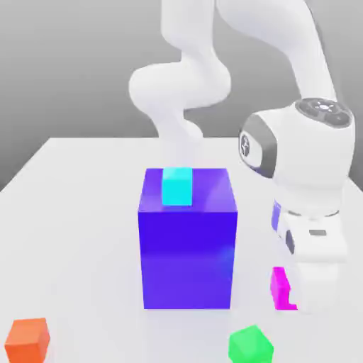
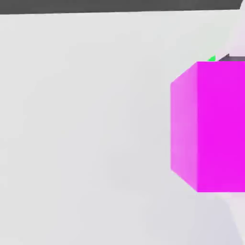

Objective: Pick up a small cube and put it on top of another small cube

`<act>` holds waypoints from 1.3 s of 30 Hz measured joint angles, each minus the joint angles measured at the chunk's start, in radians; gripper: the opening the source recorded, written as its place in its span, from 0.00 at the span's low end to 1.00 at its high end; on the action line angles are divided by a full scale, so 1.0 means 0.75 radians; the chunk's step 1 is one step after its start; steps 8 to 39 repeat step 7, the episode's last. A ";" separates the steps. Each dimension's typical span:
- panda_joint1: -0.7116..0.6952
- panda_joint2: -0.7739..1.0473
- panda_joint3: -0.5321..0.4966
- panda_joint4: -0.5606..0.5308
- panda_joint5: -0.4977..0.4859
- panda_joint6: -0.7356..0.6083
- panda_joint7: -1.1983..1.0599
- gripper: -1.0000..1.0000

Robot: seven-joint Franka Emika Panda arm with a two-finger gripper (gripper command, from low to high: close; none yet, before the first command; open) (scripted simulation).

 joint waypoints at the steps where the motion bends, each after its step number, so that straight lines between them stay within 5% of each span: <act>1: -0.013 0.034 -0.002 0.011 0.010 0.024 -0.019 0.00; 4: -0.039 0.163 0.014 0.026 0.045 0.137 -0.054 0.00; 5: -0.045 0.188 0.020 0.028 0.050 0.159 -0.058 1.00; 39: -0.045 0.188 0.020 0.028 0.050 0.159 -0.058 1.00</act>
